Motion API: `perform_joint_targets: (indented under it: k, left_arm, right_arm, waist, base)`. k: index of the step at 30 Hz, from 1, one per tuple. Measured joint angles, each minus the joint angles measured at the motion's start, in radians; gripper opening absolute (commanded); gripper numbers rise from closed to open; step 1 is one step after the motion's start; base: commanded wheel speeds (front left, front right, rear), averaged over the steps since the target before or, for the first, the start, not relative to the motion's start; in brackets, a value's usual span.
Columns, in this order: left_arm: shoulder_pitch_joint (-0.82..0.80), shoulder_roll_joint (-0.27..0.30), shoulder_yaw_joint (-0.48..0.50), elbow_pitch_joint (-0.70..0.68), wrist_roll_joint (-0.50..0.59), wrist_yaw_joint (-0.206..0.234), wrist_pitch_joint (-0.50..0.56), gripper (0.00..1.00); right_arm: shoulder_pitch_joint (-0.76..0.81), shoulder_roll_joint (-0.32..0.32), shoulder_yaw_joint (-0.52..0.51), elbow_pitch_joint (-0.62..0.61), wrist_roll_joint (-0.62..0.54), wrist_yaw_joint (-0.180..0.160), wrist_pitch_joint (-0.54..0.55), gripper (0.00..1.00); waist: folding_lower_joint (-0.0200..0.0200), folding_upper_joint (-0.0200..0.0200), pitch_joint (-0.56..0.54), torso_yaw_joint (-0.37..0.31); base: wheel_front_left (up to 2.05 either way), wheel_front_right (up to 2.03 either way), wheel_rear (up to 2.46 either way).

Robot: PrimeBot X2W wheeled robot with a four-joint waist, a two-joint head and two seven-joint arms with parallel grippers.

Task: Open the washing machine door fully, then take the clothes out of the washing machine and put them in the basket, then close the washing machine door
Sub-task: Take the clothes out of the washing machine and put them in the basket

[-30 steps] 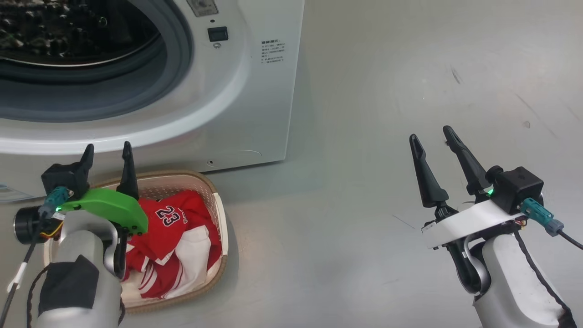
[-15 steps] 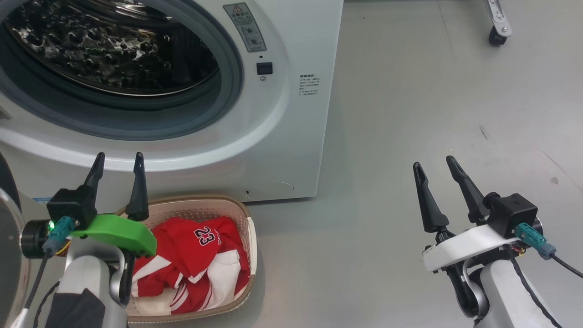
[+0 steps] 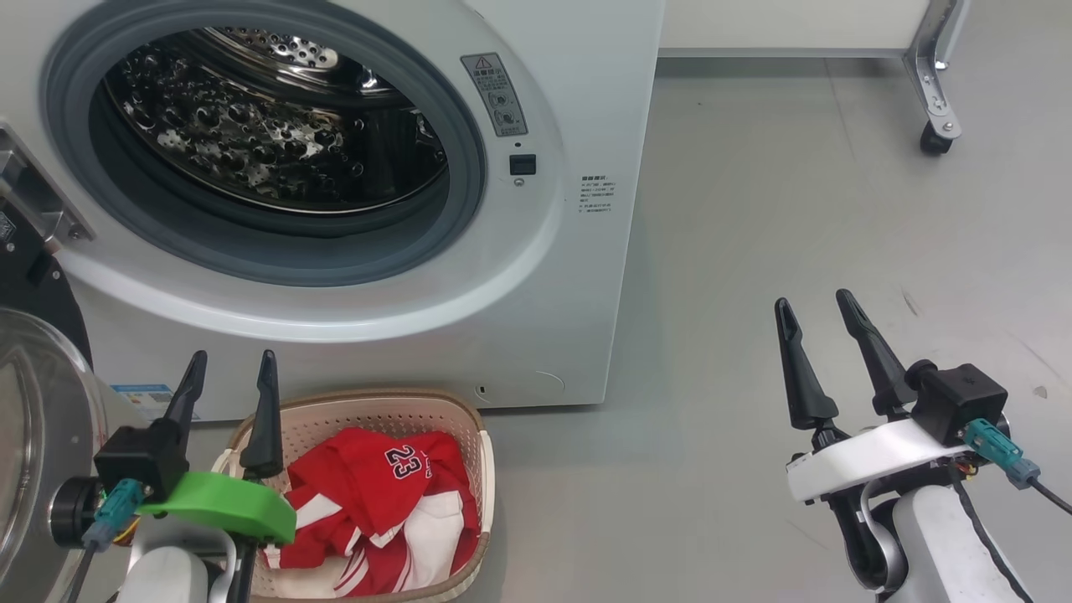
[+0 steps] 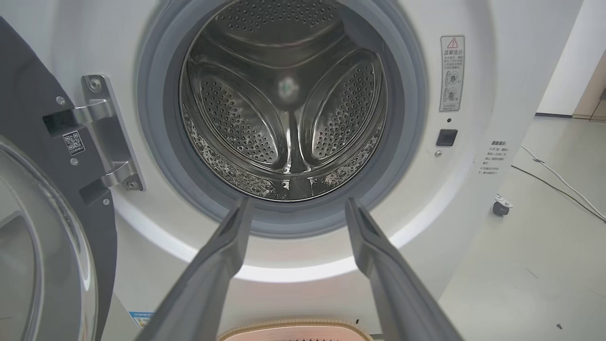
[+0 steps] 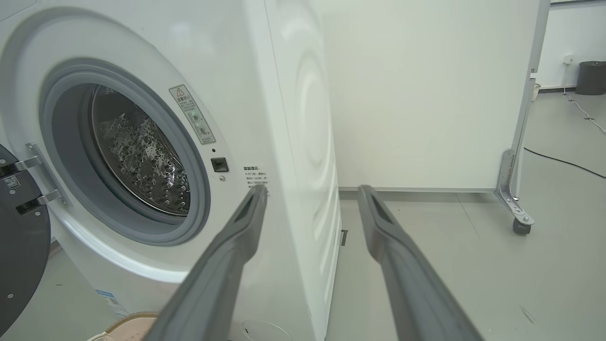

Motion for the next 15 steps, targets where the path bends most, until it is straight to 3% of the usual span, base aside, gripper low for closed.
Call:
perform_joint_targets:
  k: [15]
  left_arm:
    - [0.083, 0.000, -0.026, -0.083, -0.021, -0.002, 0.000, 1.00]
  right_arm:
    - [0.034, 0.013, 0.003, -0.004, -0.001, 0.000, 0.000, 1.00]
  waist:
    - [0.0000, 0.0000, -0.015, -0.021]
  base:
    - [0.00, 0.00, 0.00]
